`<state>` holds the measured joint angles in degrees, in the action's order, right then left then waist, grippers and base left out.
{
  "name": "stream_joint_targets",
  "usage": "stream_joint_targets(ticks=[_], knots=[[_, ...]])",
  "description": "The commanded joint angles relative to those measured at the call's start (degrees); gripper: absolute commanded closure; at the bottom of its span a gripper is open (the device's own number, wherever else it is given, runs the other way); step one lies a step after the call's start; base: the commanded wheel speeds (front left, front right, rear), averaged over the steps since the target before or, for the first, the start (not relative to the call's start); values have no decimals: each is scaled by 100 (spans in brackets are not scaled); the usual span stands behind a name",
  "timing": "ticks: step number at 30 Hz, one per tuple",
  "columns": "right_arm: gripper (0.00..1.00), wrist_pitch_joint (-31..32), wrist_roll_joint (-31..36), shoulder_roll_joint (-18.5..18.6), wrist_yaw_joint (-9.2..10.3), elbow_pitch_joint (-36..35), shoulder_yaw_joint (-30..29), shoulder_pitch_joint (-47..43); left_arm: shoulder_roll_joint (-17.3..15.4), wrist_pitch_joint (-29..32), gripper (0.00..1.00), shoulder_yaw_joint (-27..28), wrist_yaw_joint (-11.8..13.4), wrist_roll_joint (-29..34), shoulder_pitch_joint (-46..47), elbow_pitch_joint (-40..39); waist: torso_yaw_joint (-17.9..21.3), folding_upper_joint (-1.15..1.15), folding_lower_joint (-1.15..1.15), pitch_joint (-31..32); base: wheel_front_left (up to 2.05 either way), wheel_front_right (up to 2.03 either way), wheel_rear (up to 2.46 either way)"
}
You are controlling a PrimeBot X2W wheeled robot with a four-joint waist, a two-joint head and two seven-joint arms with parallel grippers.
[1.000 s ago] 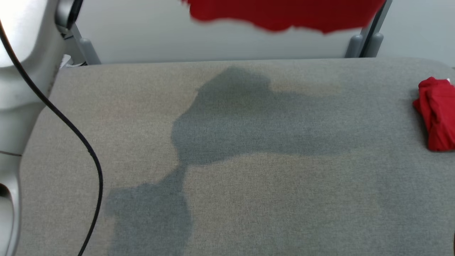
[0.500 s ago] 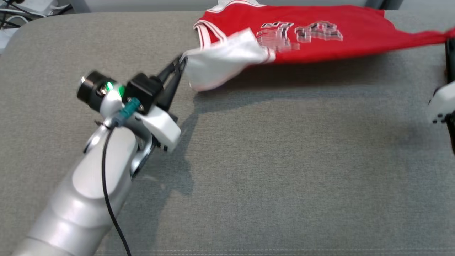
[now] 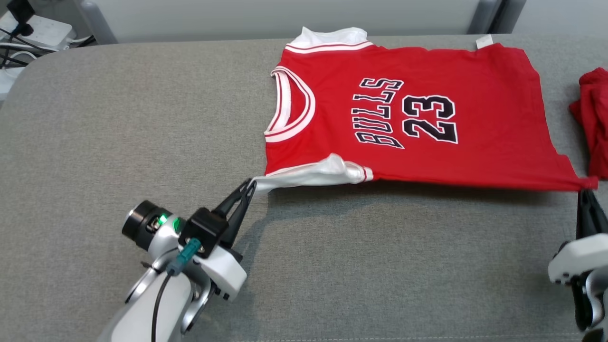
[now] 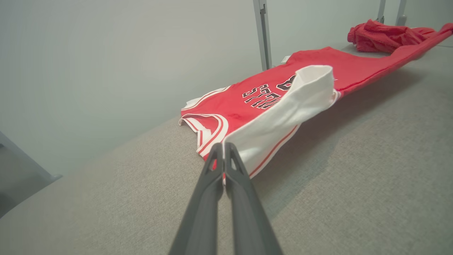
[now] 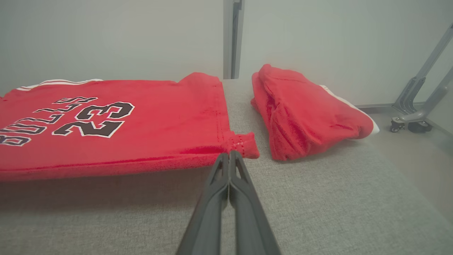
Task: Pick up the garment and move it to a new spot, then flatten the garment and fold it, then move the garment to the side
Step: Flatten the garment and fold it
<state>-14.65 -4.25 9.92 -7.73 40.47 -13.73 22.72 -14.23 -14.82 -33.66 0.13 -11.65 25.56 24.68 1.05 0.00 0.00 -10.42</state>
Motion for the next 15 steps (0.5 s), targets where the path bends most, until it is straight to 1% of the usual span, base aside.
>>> stream_joint_targets(ticks=[1, 7, 11, 15], knots=[[100, -34, 55, 30, 24, -220, 46, -134, -208, -18, 100, 279, 91, 93, -22, -223, -53, 0, 0, 51, 0, 0, 0], [100, -34, 177, -156, 24, -619, -247, -860, -214, -18, 100, 332, 233, 418, -685, -707, -169, 0, 0, 129, 0, 0, 0], [100, -35, 236, -319, 24, -918, -454, -1280, -162, -18, 100, 394, 311, 509, -1075, -749, -213, 0, 0, 132, 0, 0, 0], [100, -35, 261, -439, 24, -1120, -520, -1577, -80, -18, 100, 468, 330, 515, -1410, -713, -244, 0, 0, 107, 0, 0, 0]])
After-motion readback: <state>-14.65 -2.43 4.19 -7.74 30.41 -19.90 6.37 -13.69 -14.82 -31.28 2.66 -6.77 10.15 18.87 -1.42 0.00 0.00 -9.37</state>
